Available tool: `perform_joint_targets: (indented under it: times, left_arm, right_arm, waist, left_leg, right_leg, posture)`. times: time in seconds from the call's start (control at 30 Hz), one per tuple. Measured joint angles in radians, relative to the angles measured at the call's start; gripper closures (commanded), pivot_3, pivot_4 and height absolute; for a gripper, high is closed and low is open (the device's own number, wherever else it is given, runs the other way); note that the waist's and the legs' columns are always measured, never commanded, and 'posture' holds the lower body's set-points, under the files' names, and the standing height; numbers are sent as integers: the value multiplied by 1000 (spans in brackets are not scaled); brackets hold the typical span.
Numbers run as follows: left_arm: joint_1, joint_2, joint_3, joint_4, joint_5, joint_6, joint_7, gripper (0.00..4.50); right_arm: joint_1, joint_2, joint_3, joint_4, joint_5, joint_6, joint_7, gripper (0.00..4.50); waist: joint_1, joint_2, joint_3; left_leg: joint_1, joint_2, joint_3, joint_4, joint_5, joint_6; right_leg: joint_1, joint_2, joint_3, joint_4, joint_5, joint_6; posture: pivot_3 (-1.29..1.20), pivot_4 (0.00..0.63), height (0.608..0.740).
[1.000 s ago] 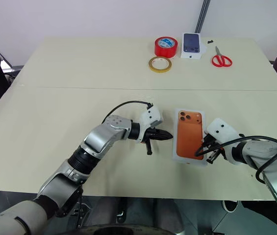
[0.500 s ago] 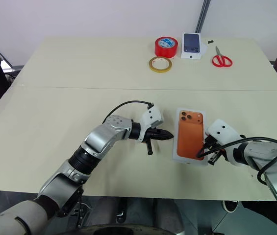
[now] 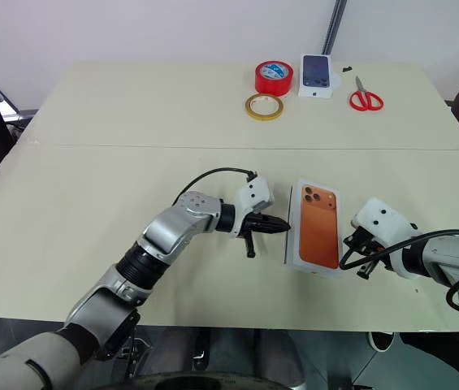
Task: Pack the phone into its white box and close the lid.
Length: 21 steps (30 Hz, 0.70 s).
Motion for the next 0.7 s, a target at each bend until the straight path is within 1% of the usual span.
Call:
perform_joint_targets:
  times: [0.33,0.5,0.7]
  left_arm:
    - [4,32,14,0,-6,3,0,4500]
    - [5,34,12,0,-5,3,0,4500]
    - [5,32,7,0,-5,3,1,4500]
  right_arm:
    - [-53,20,56,39,-18,-5,-64,4479]
    - [-65,37,89,45,-18,-5,-66,4479]
    - [-66,38,89,40,-2,-5,-57,4479]
  waist:
    - [0,0,0]
    - [-1,0,0]
    - [-1,0,0]
  left_leg:
    - [0,0,0,0,0,-1]
    - [0,0,0,0,0,-1]
    - [0,0,0,0,0,-1]
  right_leg:
    - [0,0,0,0,0,0]
    - [0,0,0,0,0,0]
    - [0,0,0,0,0,0]
  posture:
    - [0,150,740]
    - [0,150,740]
    - [0,150,740]
